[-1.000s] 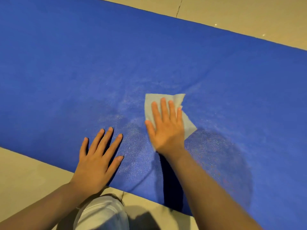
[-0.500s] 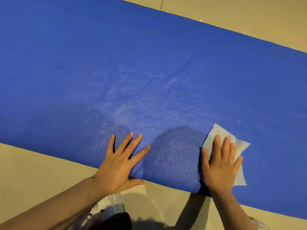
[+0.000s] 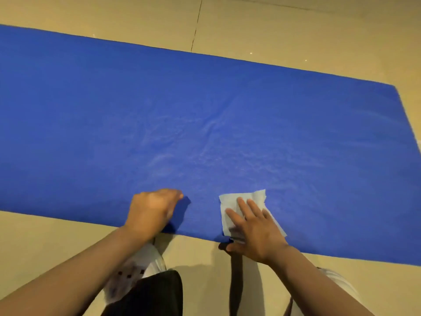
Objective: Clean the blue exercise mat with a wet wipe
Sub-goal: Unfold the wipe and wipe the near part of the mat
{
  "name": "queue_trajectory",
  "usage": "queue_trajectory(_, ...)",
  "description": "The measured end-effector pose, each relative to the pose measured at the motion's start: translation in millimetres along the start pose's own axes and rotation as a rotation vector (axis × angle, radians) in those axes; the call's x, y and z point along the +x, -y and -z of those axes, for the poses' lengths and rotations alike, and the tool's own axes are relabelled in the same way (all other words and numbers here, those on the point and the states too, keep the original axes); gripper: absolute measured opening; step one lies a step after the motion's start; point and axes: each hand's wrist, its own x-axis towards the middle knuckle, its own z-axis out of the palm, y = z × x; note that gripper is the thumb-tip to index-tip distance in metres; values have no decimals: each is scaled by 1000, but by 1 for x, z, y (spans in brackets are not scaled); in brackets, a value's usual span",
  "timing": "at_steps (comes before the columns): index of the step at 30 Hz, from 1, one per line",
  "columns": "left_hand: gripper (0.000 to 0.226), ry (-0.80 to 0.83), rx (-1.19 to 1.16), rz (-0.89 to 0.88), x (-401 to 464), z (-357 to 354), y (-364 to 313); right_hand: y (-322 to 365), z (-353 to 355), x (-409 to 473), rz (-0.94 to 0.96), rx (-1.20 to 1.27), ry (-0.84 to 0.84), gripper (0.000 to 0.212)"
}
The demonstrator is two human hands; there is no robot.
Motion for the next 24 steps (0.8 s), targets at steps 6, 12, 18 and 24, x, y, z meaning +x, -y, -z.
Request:
queue_trajectory(6,28,154,147,283,92,104,2,3,-4,-30,-33,88,36,79)
queue_trajectory(12,32,435,29,49,43,62,-34,6,-16,-27,-106,223,-32,57)
queue_trajectory(18,82,748,89,14,7,-2,-25,-8,-23,7,-160,184,-215,98)
queue_trajectory(24,111,463,212,-140,-18,-42,-9,-22,-5,27,-192,226,-441,80)
